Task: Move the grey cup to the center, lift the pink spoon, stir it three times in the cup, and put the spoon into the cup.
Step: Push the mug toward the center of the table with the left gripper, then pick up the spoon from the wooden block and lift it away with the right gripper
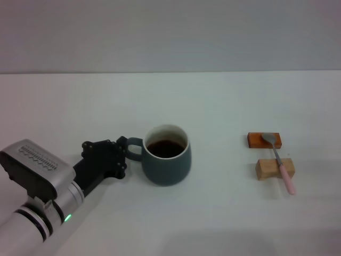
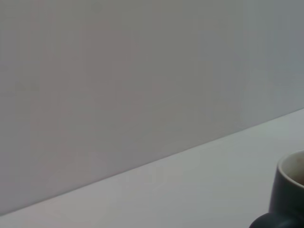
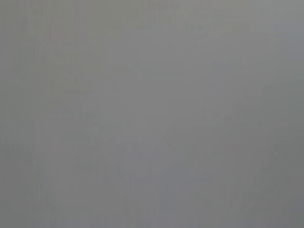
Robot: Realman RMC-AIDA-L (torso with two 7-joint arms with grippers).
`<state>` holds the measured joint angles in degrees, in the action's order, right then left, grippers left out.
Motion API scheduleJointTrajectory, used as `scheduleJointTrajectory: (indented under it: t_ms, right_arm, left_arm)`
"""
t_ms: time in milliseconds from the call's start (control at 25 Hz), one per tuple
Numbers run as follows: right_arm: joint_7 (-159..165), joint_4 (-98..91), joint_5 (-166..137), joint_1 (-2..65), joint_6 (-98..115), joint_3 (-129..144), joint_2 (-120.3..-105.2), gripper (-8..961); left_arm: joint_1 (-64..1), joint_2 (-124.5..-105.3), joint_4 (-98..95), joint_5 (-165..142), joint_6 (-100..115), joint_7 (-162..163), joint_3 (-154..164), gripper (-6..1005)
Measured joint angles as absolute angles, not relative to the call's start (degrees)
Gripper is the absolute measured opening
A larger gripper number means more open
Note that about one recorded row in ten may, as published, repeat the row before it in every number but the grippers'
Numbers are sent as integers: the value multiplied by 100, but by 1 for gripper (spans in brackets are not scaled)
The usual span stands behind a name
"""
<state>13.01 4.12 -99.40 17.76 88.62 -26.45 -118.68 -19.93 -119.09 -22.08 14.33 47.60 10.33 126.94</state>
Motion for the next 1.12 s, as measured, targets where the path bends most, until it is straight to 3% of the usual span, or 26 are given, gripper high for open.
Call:
scheduleJointTrajectory:
  t_ms: [1120]
  right_arm:
    - [1300, 522, -9993, 1727, 8862, -2582, -11889, 650]
  left_arm:
    - [-1623, -11868, -2596, 1968, 4858, 1116, 12532, -2]
